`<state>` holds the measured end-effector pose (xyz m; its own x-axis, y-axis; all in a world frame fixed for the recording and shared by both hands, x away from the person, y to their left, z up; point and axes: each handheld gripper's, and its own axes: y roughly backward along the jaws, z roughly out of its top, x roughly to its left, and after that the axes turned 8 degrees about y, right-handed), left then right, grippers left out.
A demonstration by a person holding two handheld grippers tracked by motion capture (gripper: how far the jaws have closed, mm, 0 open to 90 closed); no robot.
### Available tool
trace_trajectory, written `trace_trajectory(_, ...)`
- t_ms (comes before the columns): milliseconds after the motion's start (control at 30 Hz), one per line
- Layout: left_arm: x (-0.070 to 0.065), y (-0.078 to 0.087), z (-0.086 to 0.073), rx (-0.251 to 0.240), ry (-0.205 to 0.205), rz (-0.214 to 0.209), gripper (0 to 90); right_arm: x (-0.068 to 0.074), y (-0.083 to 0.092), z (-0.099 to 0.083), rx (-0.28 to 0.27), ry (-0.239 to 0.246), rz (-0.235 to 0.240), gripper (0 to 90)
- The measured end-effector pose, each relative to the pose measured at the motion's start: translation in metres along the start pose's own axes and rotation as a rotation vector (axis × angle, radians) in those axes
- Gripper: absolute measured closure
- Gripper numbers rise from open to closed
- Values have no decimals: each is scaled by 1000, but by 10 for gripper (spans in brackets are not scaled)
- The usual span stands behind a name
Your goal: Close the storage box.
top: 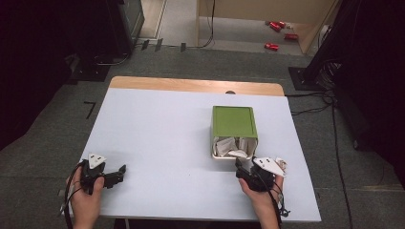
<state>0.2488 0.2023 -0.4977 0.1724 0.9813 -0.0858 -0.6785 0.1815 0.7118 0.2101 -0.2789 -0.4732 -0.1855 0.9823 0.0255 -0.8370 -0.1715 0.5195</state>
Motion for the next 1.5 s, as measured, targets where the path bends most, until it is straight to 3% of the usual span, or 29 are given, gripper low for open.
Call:
trace_trajectory(267, 0, 0, 0, 0, 0, 0, 107, 2, -4, 2, 5, -32, -14, 379)
trace_trajectory(400, 0, 0, 0, 0, 0, 0, 107, 8, -4, 4, 7, -46, -51, 371)
trace_trajectory(533, 0, 0, 0, 0, 0, 0, 107, 16, -3, 6, 6, -19, -120, 361)
trace_trajectory(733, 0, 0, 0, 0, 0, 0, 107, 16, -2, 6, 12, -15, -124, 378)
trace_trajectory(867, 0, 0, 0, 0, 0, 0, 107, 11, 5, 7, -3, 9, -81, 341)
trace_trajectory(1100, 0, 0, 0, 0, 0, 0, 107, -5, 31, 19, -40, 36, -20, 149)
trace_trajectory(1333, 0, 0, 0, 1, 0, 1, 107, -26, 43, 22, -35, 27, -5, 64)
trace_trajectory(1433, 0, 0, 0, 1, -1, 1, 107, -42, 48, 19, -23, 24, -52, 64)
trace_trajectory(1500, 0, 0, 0, 1, 0, 1, 107, -46, 50, 19, -23, 23, -56, 63)
